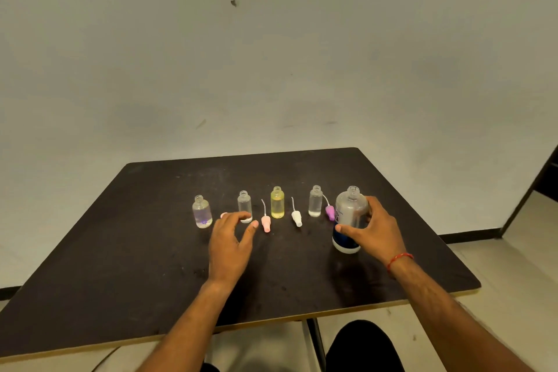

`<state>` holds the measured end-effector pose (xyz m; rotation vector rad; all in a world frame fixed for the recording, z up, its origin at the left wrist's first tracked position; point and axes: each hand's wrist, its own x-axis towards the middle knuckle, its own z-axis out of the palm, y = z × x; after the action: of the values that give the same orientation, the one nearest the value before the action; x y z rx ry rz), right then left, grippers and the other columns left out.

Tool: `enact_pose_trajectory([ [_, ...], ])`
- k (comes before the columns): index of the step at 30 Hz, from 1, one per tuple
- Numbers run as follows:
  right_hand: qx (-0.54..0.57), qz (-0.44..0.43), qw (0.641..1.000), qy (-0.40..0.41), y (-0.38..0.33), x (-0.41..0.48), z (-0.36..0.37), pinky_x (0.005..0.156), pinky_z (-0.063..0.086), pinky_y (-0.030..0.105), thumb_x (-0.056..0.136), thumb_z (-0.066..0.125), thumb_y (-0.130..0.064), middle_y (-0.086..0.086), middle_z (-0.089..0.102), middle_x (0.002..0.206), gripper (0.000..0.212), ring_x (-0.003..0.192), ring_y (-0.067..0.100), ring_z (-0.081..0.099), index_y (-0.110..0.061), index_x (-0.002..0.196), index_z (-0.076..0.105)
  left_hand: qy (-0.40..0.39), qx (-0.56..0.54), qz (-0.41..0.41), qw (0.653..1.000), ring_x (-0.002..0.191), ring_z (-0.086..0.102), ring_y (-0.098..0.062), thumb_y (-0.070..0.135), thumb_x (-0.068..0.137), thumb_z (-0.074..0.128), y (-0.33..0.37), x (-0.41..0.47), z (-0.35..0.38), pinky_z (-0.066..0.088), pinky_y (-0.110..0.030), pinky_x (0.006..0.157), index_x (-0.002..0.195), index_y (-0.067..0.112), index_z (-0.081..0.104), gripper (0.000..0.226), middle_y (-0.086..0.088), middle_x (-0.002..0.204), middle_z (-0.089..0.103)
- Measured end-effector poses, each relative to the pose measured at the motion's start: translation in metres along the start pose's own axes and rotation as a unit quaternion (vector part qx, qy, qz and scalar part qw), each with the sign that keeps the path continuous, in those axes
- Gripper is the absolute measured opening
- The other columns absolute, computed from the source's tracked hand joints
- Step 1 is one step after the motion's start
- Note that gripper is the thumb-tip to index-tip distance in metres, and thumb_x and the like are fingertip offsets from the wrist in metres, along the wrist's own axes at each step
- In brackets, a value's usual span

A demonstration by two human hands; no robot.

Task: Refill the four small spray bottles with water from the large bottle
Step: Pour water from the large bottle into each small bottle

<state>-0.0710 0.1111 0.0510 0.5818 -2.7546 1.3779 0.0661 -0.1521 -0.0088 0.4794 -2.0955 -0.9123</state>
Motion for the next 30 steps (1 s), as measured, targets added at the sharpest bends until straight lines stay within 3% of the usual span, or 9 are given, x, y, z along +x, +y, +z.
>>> enact_pose_trajectory([
  [17, -0.016, 0.043, 0.998, 0.039, 0.030, 0.017, -0.021, 0.094, 0.054, 0.047, 0.064, 0.087, -0.043, 0.003, 0.060, 0.128, 0.077, 0.110, 0.025, 0.060, -0.027, 0.127, 0.044, -0.065, -0.002, 0.019, 0.998, 0.109, 0.057, -0.005, 0.033, 0.092, 0.071, 0.033, -0.028, 0.042, 0.049, -0.028, 0.094, 0.110, 0.028, 0.069, 0.018, 0.015, 0.110, 0.066],
  [24, -0.022, 0.046, 0.998, 0.041, 0.038, 0.019, -0.021, 0.096, 0.051, 0.052, 0.066, 0.085, -0.045, 0.002, 0.058, 0.131, 0.079, 0.113, 0.027, 0.060, -0.028, 0.130, 0.042, -0.082, 0.005, 0.010, 0.997, 0.104, 0.054, 0.004, 0.033, 0.093, 0.070, 0.041, -0.030, 0.046, 0.040, -0.014, 0.088, 0.111, 0.030, 0.067, 0.019, 0.029, 0.104, 0.057],
  [30, -0.024, 0.050, 0.997, 0.050, 0.041, 0.020, -0.019, 0.100, 0.046, 0.058, 0.065, 0.085, -0.049, 0.001, 0.059, 0.131, 0.080, 0.114, 0.028, 0.059, -0.031, 0.129, 0.040, -0.086, -0.006, 0.012, 0.996, 0.106, 0.056, -0.001, 0.032, 0.093, 0.070, 0.044, -0.032, 0.052, 0.045, -0.021, 0.091, 0.111, 0.029, 0.068, 0.018, 0.022, 0.105, 0.061],
])
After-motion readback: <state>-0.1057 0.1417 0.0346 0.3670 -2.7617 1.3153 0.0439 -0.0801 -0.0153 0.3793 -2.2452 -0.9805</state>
